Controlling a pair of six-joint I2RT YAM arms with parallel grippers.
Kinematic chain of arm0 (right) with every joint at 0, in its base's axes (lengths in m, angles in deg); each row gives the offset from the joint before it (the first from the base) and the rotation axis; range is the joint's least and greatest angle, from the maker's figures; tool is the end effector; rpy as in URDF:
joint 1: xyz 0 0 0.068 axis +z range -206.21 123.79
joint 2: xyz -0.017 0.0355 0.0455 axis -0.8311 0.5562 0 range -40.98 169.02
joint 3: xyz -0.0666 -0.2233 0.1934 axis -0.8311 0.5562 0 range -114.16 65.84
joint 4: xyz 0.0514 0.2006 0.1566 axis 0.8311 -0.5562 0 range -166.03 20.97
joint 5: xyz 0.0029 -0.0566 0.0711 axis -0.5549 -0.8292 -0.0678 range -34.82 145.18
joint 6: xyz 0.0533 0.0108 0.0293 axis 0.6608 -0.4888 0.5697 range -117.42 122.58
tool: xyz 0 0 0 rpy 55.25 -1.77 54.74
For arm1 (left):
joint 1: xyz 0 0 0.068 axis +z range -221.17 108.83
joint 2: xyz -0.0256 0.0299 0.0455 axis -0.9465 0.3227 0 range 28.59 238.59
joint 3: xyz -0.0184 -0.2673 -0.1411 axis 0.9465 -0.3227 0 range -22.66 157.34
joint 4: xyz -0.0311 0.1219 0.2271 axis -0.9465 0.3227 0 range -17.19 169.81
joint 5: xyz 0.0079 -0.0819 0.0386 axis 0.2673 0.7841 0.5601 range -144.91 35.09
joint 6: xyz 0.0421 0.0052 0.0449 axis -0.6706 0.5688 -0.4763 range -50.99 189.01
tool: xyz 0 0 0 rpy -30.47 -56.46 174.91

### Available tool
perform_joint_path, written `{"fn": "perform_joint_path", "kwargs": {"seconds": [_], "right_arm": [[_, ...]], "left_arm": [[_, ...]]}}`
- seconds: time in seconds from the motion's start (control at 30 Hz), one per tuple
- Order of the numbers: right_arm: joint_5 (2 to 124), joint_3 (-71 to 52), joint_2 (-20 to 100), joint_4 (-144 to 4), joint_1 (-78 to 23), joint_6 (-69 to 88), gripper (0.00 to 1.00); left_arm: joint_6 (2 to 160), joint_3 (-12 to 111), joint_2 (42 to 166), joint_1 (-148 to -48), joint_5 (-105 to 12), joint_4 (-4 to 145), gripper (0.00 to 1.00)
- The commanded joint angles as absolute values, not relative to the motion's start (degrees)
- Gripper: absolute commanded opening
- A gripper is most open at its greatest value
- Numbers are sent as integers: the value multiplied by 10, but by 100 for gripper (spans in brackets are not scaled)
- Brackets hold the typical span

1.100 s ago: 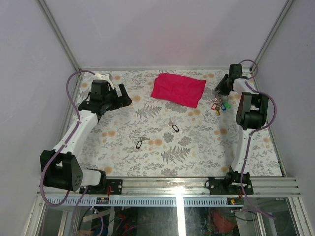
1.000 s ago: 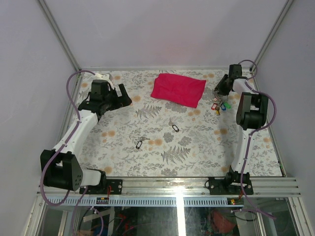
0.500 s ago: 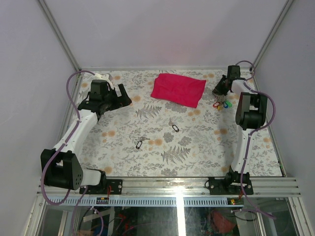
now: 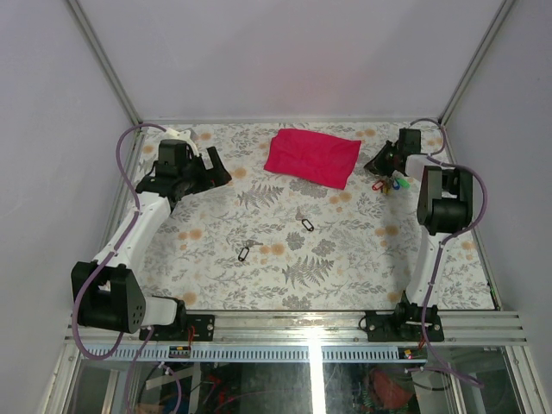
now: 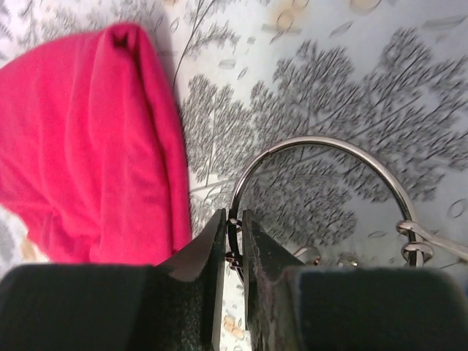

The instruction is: Put the keys on the keyring

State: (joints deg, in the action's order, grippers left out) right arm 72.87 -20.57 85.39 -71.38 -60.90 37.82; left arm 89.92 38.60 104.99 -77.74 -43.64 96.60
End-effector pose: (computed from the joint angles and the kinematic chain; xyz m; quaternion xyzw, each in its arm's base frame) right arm 0.5068 -0.0274 0.1611 0.2502 0.8707 0.2409 0.3483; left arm 0.2912 -0.0428 0.3193 -0.0701 0.8962 -0.1879 0.3957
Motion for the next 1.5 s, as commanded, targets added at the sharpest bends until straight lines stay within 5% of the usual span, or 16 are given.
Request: {"fn": "perform_joint_path", "kwargs": {"seconds": [0.0,0.47,0.83,1.2,1.47], "right_arm": [[819,-149,780,-606,-603,413,0],[982,101,679,-139,-603,575,0],[993,242,621,173,-603,739,0],[998,345,435,161,-576,694,0],[1037,334,250,-110,-536,535,0]], "left_arm": [[896,388,1043,-771,-409,925,98],[891,363,1021,-797,-338,867,98],[881,398,1019,-863,-327,852,98],[916,519,1081,-961,-336,833,99],[819,534,1094,-1021,-372,806,100]]}}
